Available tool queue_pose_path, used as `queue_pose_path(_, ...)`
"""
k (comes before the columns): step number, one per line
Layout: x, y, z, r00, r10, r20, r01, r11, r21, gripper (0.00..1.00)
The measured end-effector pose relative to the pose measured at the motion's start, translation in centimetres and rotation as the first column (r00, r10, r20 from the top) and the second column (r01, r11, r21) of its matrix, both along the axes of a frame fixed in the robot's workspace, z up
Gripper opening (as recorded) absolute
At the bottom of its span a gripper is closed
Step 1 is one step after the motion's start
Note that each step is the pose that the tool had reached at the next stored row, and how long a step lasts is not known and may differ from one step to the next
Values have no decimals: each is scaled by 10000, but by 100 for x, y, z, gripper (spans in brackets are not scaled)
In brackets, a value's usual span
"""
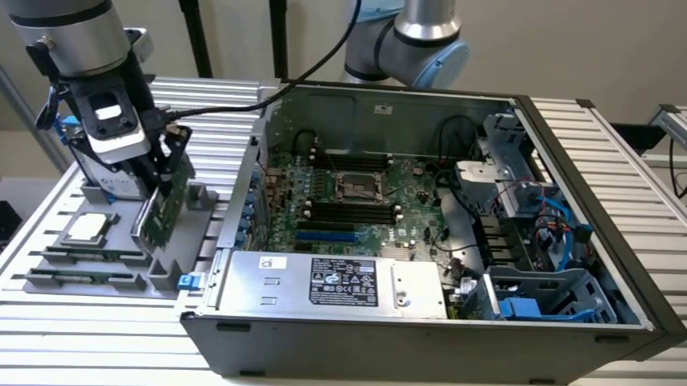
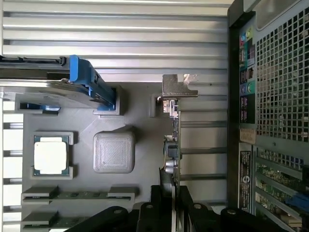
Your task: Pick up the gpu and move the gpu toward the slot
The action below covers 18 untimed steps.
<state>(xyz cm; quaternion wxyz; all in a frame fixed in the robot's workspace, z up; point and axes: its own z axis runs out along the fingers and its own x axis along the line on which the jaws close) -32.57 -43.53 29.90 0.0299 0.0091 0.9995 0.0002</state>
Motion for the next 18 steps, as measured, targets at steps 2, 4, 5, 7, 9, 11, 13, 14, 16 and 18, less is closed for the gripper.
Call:
queue_pose_path(2,14,-1,85,10000,-1,-11,1,10000,16,26)
queue_pose_path(4,34,-3,172,10000,-1,-21,1,10000,31,26)
queue_pose_path(5,47,-4,213,10000,-1,-28,1,10000,38,26)
queue_pose_path(7,79,-6,302,10000,-1,-42,1,10000,58,26)
queue_pose_path(9,114,-8,385,10000,-1,-56,1,10000,80,26)
queue_pose_path(11,157,-11,467,10000,1,-73,0,9999,104,26)
queue_pose_path(13,213,-14,545,10000,1,-92,1,9999,139,26)
queue_pose_path(14,241,-16,583,9999,1,-103,1,9999,157,26)
queue_pose_path(16,302,-19,661,9999,0,-123,2,9998,195,26)
queue_pose_path(18,363,-23,740,9999,2,-145,1,9997,229,26)
